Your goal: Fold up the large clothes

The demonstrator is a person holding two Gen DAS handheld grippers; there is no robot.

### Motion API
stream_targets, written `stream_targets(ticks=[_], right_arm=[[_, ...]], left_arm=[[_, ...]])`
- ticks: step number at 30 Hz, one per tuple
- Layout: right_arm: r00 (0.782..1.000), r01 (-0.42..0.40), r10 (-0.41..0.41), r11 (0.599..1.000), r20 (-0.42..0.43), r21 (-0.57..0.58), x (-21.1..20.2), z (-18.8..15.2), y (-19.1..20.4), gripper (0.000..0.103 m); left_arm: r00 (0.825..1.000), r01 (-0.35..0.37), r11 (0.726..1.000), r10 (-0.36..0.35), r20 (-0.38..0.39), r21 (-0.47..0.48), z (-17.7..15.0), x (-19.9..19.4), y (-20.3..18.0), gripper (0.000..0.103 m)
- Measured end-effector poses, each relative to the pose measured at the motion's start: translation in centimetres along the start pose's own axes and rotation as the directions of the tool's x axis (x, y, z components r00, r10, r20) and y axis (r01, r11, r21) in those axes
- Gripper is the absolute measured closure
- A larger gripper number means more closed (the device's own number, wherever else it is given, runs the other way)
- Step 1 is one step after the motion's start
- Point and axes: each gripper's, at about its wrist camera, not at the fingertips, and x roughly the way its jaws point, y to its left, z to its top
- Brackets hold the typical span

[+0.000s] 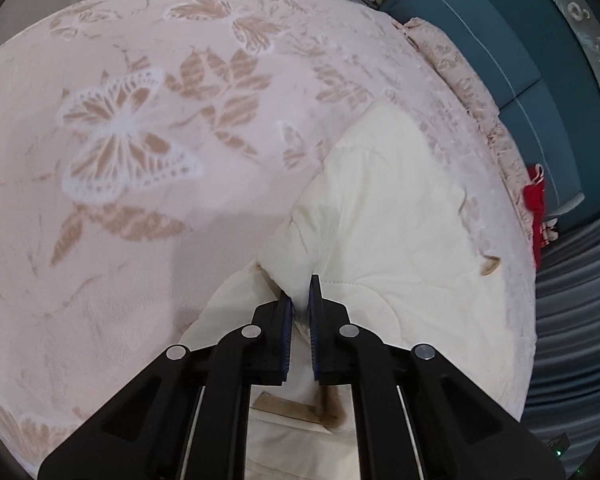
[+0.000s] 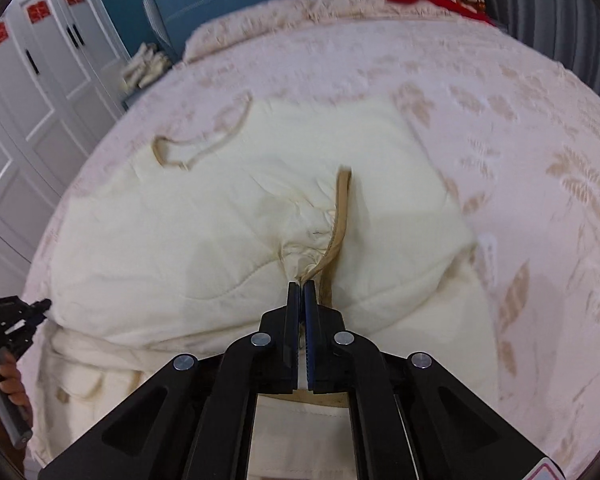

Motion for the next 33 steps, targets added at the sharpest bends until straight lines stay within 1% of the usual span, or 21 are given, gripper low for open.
stream_targets(ticks=[3, 6, 8, 10, 11, 12, 13, 14, 15, 17, 18, 19, 20, 21, 22, 23, 24, 26, 28, 30, 33], right_arm=[[1.000, 0.006, -0.006, 1.000, -0.024, 0.009, 1.2, -0.8, -0.3, 0.101], [0.999, 0.016, -0.015, 1.000, -0.032, 0.003, 2.0, -1.3, -0.4, 0.101], [0.999, 0.021, -0.021, 1.000, -0.033, -0.001, 2.5, -1.1, -0.6, 0.101], [0.999, 0.022, -0.022, 1.000, -0.034, -0.005, 2.4, -1.1, -0.3, 0.101], [0.999, 0.025, -0.025, 1.000, -0.038, -0.008, 2.2, -0.9, -0.3, 0.101], [0.999, 0.030, -0.031, 1.000, -0.039, -0.006, 1.7, -0.7, -0.1, 0.097], [0.999, 0.043, -0.043, 0.999, -0.024, -0.002, 0.5, -0.5, -0.1, 0.093], [0.999, 0.052, -0.052, 0.999, -0.001, 0.001, -0.6, -0.5, 0.2, 0.088], [0.998, 0.057, -0.057, 0.998, 0.038, 0.002, -2.3, -0.4, 0.4, 0.088], [0.992, 0.053, -0.052, 0.999, 0.113, -0.004, -5.0, -0.2, 1.1, 0.087], [0.991, 0.039, -0.038, 0.999, 0.132, -0.007, -5.6, 0.0, 1.5, 0.087], [0.991, 0.021, -0.019, 1.000, 0.135, -0.012, -5.9, 0.3, 2.0, 0.087], [0.992, -0.009, 0.012, 1.000, 0.125, -0.025, -5.8, 0.7, 2.9, 0.087], [0.993, -0.033, 0.038, 0.999, 0.114, -0.041, -5.4, 1.1, 3.9, 0.087], [0.993, -0.053, 0.059, 0.997, 0.104, -0.061, -4.8, 1.3, 5.0, 0.087], [0.993, -0.062, 0.069, 0.995, 0.095, -0.076, -4.2, 1.3, 5.6, 0.087], [0.994, -0.071, 0.078, 0.993, 0.075, -0.094, -3.3, 1.3, 6.5, 0.087], [0.996, -0.084, 0.087, 0.991, 0.024, -0.101, -1.4, 1.0, 7.3, 0.087], [0.997, -0.082, 0.081, 0.992, -0.011, -0.096, -0.1, 0.5, 7.3, 0.087], [0.997, -0.067, 0.063, 0.994, -0.044, -0.090, 1.1, -0.5, 7.1, 0.089], [0.997, -0.053, 0.047, 0.994, -0.059, -0.092, 2.2, -1.8, 6.1, 0.098]], left_arm=[[0.999, -0.045, 0.997, 0.045, 0.011, 0.062, -0.4, 0.5, -0.6, 0.096], [0.997, -0.071, 0.993, 0.070, 0.017, 0.095, -0.8, 1.1, -0.8, 0.096], [0.996, -0.084, 0.990, 0.082, 0.018, 0.110, -1.0, 1.5, -0.8, 0.095], [0.993, -0.116, 0.982, 0.113, 0.026, 0.150, -1.2, 1.8, -1.4, 0.094], [0.989, -0.146, 0.970, 0.141, 0.043, 0.196, -1.4, 1.6, -2.1, 0.093], [0.985, -0.169, 0.959, 0.160, 0.060, 0.228, -1.5, 1.2, -2.5, 0.092], [0.979, -0.202, 0.942, 0.183, 0.096, 0.267, -1.7, 0.2, -3.2, 0.088], [0.973, -0.219, 0.929, 0.187, 0.133, 0.299, -1.8, -1.1, -3.8, 0.085], [0.969, -0.227, 0.919, 0.181, 0.166, 0.321, -1.9, -2.7, -4.3, 0.084], [0.956, -0.243, 0.911, 0.168, 0.239, 0.333, -1.9, -5.4, -5.3, 0.080], [0.953, -0.235, 0.913, 0.150, 0.262, 0.334, -1.8, -6.3, -5.7, 0.078], [0.953, -0.210, 0.917, 0.115, 0.279, 0.339, -1.6, -7.2, -6.6, 0.077], [0.959, -0.177, 0.918, 0.080, 0.271, 0.354, -1.4, -7.5, -7.7, 0.076], [0.967, -0.148, 0.914, 0.053, 0.249, 0.379, -1.3, -7.2, -8.9, 0.076], [0.972, -0.133, 0.908, 0.041, 0.233, 0.397, -1.4, -6.7, -9.7, 0.076], [0.977, -0.126, 0.896, 0.038, 0.208, 0.427, -1.7, -5.7, -10.8, 0.076], [0.983, -0.126, 0.883, 0.048, 0.180, 0.452, -2.1, -4.4, -11.6, 0.076], [0.990, -0.128, 0.868, 0.080, 0.120, 0.480, -2.8, -1.8, -12.3, 0.076], [0.990, -0.139, 0.857, 0.117, 0.076, 0.496, -3.9, 0.4, -12.2, 0.076], [0.986, -0.161, 0.845, 0.154, 0.058, 0.510, -4.9, 2.1, -11.7, 0.076], [0.985, -0.171, 0.836, 0.164, 0.061, 0.520, -5.9, 3.2, -10.8, 0.076]])
